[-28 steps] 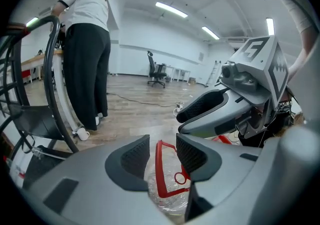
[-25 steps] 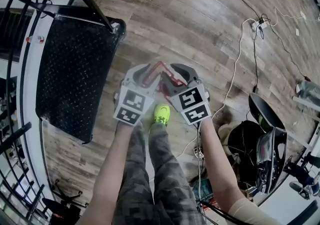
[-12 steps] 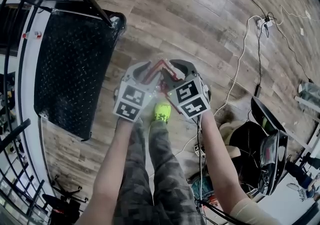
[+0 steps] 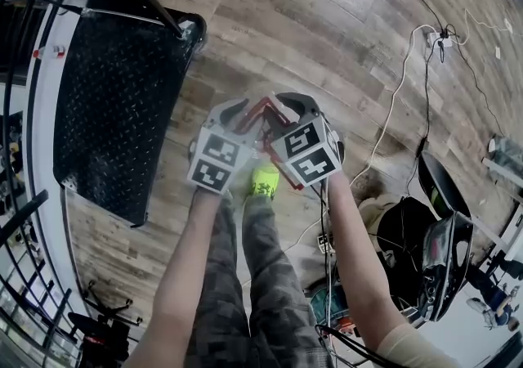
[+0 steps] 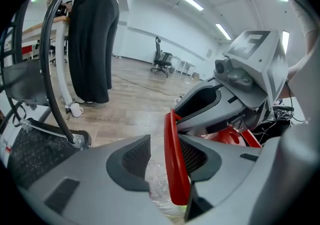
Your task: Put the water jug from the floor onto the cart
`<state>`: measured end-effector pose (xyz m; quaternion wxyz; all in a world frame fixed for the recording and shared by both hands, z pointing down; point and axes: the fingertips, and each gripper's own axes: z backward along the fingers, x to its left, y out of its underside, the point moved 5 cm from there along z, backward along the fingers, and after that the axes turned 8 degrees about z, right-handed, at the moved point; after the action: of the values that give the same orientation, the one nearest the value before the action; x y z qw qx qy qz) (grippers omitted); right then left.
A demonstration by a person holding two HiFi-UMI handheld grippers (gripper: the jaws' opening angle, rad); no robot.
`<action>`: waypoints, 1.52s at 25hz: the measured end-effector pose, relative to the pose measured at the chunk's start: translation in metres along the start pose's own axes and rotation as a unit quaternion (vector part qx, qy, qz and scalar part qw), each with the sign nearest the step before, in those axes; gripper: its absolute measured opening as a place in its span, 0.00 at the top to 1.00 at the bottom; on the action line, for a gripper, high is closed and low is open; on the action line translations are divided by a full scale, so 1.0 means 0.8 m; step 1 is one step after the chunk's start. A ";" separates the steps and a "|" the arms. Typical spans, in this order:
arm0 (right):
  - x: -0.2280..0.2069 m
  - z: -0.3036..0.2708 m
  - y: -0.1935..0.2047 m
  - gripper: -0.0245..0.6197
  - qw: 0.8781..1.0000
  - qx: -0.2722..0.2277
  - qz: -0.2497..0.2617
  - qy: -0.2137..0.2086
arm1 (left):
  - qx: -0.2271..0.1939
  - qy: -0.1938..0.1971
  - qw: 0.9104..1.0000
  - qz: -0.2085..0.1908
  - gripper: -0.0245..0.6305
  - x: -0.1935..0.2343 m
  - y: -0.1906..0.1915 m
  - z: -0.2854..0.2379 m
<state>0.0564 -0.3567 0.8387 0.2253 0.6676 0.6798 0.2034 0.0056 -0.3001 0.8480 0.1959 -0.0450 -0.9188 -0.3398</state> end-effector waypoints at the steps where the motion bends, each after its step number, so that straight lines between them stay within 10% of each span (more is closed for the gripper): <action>1: -0.001 -0.002 -0.001 0.80 1.000 0.002 0.003 -0.002 | 0.001 -0.001 1.000 0.001 0.74 0.001 0.000 -0.002; 16: 0.007 -0.005 -0.003 0.92 0.999 -0.009 -0.013 -0.045 | -0.001 0.033 0.999 0.008 0.93 -0.009 0.001 -0.004; 38: 0.035 0.095 -0.021 0.93 0.996 -0.064 -0.056 0.018 | -0.022 0.022 0.996 -0.087 0.94 -0.080 -0.038 0.062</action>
<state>0.0863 -0.3308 0.7661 0.2660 0.6092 0.7057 0.2453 0.0416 -0.2879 0.7703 0.1851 0.0382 -0.9069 -0.3766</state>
